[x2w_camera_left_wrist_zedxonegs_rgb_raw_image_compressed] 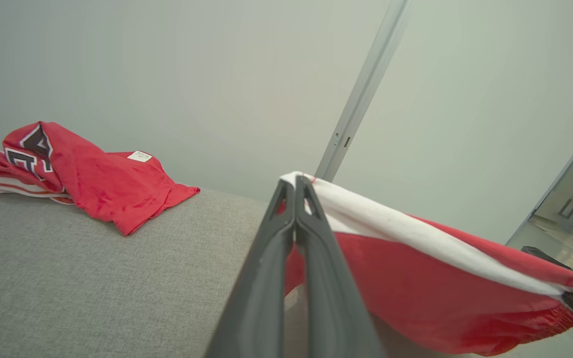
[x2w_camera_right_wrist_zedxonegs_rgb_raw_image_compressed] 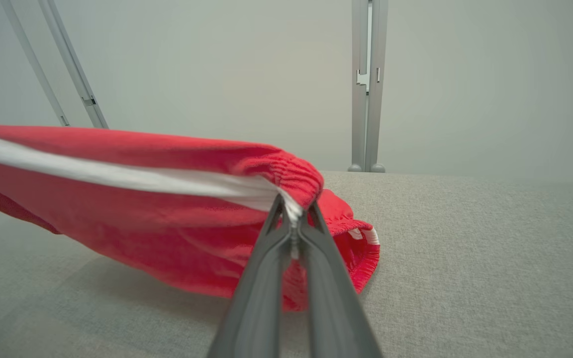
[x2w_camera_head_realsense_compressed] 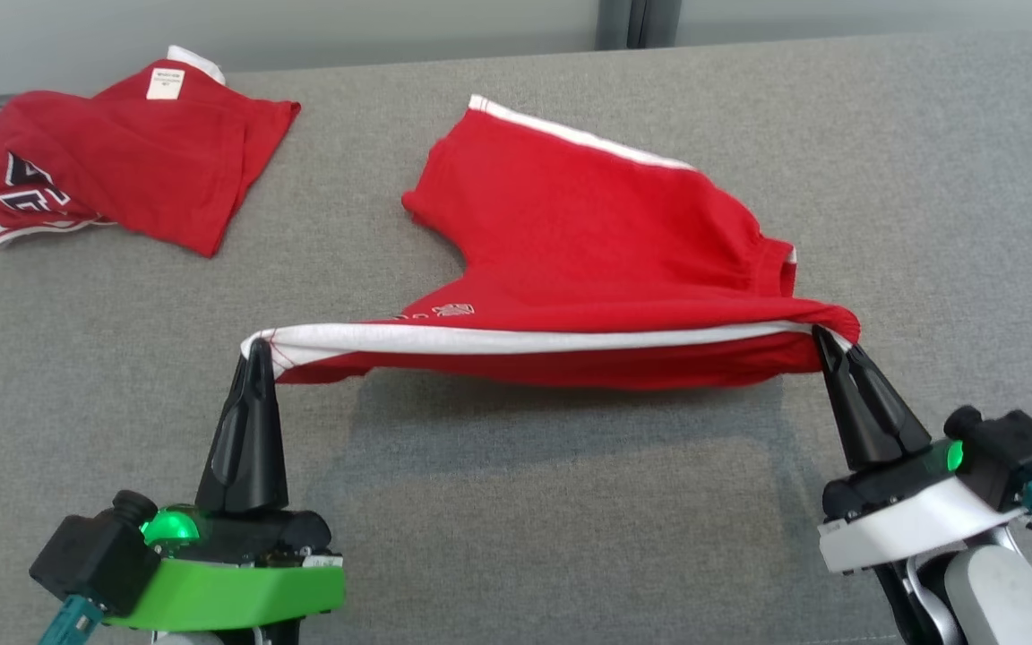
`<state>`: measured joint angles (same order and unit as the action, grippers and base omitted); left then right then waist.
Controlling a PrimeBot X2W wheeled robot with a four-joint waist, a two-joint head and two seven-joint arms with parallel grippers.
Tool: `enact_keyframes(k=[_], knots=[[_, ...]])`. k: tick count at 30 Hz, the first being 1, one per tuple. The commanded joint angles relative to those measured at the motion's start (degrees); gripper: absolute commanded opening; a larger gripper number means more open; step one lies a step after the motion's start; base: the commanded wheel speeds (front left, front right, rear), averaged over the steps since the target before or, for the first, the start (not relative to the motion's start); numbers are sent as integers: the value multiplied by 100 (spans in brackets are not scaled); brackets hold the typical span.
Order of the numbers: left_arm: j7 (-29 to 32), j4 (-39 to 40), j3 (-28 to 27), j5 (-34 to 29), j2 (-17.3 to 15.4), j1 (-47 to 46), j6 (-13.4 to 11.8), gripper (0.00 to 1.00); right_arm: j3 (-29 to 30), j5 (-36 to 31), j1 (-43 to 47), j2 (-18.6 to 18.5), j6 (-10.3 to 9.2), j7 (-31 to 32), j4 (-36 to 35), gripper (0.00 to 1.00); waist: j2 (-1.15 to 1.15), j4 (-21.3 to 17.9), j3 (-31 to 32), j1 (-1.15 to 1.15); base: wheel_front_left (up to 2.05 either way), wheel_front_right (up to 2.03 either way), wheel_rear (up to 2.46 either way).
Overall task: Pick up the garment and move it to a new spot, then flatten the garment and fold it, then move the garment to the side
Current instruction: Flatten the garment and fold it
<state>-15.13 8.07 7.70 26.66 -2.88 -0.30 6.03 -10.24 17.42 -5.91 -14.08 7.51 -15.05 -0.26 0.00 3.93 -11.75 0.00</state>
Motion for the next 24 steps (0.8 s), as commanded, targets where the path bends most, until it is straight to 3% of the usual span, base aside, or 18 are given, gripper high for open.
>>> enact_keyframes(k=[1, 14, 24], knots=[[-1, 64, 6, 6, -6, 114, -35, 0, 40, -26, 120, 7, -3, -16, -53, 0, 0, 48, 357, 0, 0, 0, 0], [-2, 956, 126, -105, -5, 1097, -262, 0, -84, -88, 1531, -68, -3, -16, -927, 0, 0, -137, 797, 0, 0, 0, 0], [-1, 148, 211, -56, -5, 875, -146, 0, -461, 228, 1363, -68, -3, -16, -318, 0, 0, -233, 801, 0, 0, 0, 0]])
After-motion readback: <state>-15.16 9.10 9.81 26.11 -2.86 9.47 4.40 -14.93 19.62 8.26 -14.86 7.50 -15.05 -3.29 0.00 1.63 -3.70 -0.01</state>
